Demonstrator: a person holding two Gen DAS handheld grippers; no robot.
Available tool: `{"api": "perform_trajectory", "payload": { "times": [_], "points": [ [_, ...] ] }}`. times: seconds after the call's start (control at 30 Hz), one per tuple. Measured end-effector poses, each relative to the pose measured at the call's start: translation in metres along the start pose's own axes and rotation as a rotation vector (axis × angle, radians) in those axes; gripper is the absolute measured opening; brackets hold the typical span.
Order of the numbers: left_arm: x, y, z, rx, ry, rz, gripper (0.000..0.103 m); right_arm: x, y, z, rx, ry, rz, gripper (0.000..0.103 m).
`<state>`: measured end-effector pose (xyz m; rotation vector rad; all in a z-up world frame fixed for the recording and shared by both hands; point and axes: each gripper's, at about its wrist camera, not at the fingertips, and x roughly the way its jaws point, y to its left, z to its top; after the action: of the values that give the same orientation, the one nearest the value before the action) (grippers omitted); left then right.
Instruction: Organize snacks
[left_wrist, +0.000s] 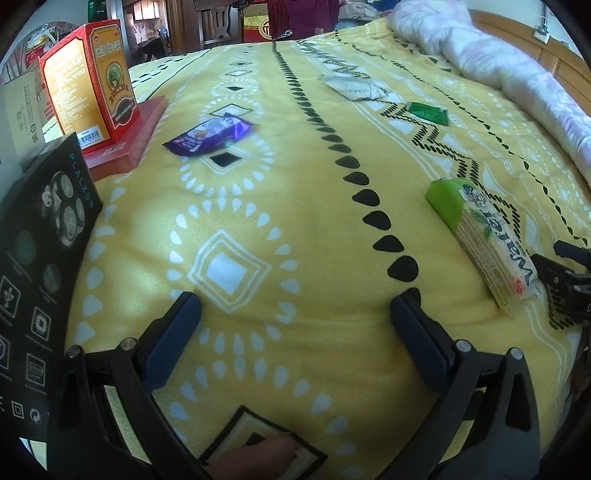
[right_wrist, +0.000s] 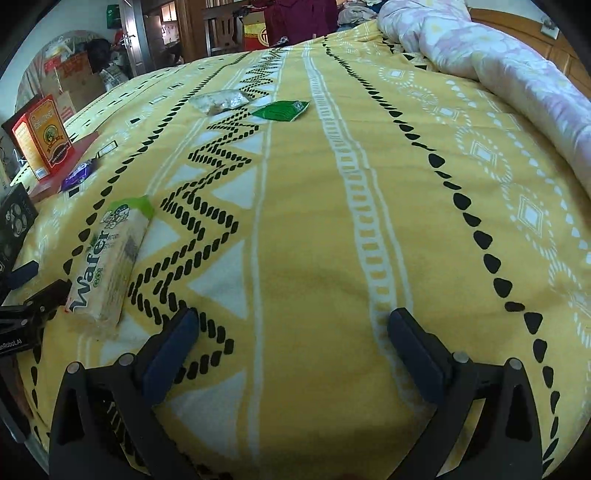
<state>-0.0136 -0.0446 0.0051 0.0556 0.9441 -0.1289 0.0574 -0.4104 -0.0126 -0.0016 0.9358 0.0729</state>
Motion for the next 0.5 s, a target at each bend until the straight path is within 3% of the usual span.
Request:
{"api": "perform_trajectory", "payload": {
  "times": [0.5],
  "points": [
    [-0.0001, 0.0009, -0.0017, 0.0, -0.004, -0.002, 0.103, 0.0067, 0.0002, -0.0011, 0.041, -0.037, -0.024, 0.103]
  ]
}}
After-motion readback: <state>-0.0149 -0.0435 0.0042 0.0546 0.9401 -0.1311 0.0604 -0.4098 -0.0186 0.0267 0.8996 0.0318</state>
